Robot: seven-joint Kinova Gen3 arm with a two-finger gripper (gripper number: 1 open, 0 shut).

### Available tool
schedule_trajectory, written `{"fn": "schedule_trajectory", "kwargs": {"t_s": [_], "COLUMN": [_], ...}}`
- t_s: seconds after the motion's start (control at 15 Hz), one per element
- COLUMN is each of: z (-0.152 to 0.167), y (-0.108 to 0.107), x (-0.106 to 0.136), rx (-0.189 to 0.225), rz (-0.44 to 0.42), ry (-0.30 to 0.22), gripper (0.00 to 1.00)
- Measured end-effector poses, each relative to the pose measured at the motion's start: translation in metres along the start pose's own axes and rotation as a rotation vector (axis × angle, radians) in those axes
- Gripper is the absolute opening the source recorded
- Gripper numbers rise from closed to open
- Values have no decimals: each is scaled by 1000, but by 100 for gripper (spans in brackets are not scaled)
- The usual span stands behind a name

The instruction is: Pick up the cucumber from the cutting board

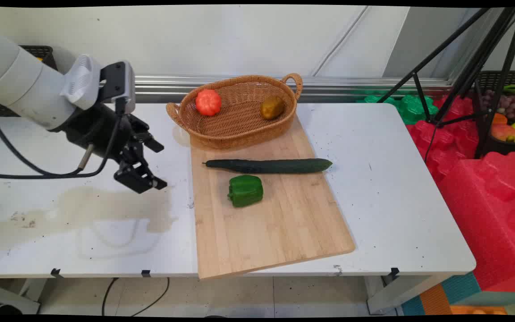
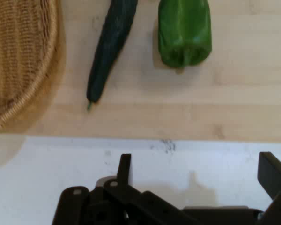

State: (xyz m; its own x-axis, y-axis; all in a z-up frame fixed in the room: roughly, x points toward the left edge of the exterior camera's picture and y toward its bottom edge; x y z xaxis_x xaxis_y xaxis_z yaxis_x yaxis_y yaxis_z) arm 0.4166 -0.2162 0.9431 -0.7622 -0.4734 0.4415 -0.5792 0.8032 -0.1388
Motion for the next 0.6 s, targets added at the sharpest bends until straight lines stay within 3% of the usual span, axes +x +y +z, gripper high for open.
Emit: {"fn": "schedule_trajectory", "kwargs": {"t_s": [0.27,0.6], "z": [5,27], "y": [-3,-10], "x": [25,74], "rx": [9,19], "rz": [0,12], "ry": [27,63], "gripper": [100,100]}}
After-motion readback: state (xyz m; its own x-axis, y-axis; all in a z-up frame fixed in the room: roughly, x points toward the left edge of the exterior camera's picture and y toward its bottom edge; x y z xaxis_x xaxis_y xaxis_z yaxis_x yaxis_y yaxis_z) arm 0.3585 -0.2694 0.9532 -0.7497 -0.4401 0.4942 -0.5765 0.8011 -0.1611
